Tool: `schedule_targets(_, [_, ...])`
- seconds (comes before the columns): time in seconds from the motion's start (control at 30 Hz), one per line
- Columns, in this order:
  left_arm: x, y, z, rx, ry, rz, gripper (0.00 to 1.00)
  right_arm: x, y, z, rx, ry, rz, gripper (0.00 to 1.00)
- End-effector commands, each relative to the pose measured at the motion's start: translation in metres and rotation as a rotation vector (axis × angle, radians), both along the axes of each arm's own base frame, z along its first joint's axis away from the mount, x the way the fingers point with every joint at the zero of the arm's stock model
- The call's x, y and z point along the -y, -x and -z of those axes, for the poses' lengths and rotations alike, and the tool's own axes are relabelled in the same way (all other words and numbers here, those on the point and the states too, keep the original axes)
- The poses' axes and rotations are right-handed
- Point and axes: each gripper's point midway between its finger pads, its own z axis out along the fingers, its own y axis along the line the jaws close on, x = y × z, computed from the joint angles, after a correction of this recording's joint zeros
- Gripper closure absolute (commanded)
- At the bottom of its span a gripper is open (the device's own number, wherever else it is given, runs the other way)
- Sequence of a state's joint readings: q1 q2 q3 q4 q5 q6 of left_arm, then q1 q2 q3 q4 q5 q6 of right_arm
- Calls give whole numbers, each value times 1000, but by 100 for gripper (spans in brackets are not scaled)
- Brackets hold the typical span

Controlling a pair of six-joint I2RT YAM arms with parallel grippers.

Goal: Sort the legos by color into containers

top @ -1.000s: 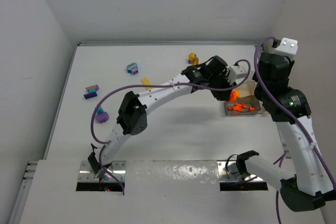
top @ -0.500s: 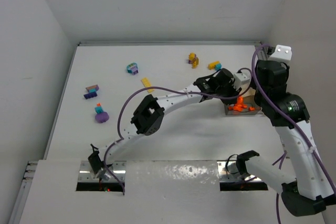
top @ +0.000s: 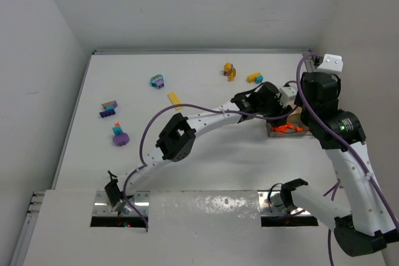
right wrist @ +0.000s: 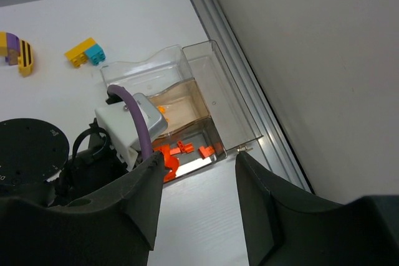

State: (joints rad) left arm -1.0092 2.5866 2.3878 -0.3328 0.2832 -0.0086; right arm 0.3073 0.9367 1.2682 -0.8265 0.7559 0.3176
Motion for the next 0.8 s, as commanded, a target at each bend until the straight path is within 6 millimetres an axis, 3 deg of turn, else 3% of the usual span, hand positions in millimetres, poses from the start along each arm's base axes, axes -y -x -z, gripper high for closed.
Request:
schedule_targets(0.0, [9, 5, -28, 35, 60, 19, 51, -2, -3, -2, 8, 1, -9, 51])
schedule_targets(0.17, [8, -2, -64, 76, 100, -6, 41, -7, -7, -11, 24, -18, -33, 51])
schedule_targets(0.23, [0, -10, -95, 151, 110, -15, 37, -13, -10, -12, 11, -28, -63, 49])
schedule_targets(0.27, [-8, -18, -108, 172, 113, -29, 35, -16, -12, -21, 28, -41, -73, 49])
schedule_targets(0.3, [-20, -22, -106, 170, 75, -43, 35, -22, -18, -20, 14, -56, -101, 48])
schedule_targets(0.33, [-36, -30, -130, 208, 74, -74, 34, -26, -20, -22, 11, -69, -117, 48])
schedule_targets(0.37, [-59, -49, -135, 210, 51, -125, 34, -31, -23, -30, 32, -97, -129, 47])
schedule_targets(0.4, [-84, -54, -110, 165, -37, -156, 34, -36, -26, -31, 35, -115, -144, 47])
schedule_targets(0.43, [-112, -60, -136, 180, -38, -204, 34, -47, -34, -30, 35, -146, -184, 46])
schedule_targets(0.47, [-152, -84, -134, 164, -78, -274, 35, -54, -39, -32, 49, -175, -205, 46])
schedule_targets(0.53, [-227, -88, -121, 109, -201, -386, 35, -75, -52, -32, 68, -237, -283, 46])
schedule_targets(0.57, [-281, -102, -113, 67, -268, -478, 35, -82, -58, -28, 69, -264, -302, 46])
schedule_targets(0.6, [-326, -95, -109, 59, -331, -542, 35, -90, -65, -30, 90, -285, -330, 46])
schedule_targets(0.63, [-355, -92, -105, 42, -367, -582, 35, -104, -72, -16, 53, -314, -380, 46])
schedule_targets(0.67, [-407, -87, -81, -14, -463, -657, 34, -111, -77, -11, 43, -327, -401, 46])
schedule_targets(0.7, [-440, -80, -97, 32, -495, -696, 33, -117, -83, -6, 36, -339, -418, 46])
schedule_targets(0.73, [-464, -73, -95, 30, -541, -729, 26, -128, -90, 9, -13, -358, -451, 46])
schedule_targets(0.77, [-503, -57, -79, -27, -624, -768, 22, -133, -93, 16, -35, -363, -469, 46])
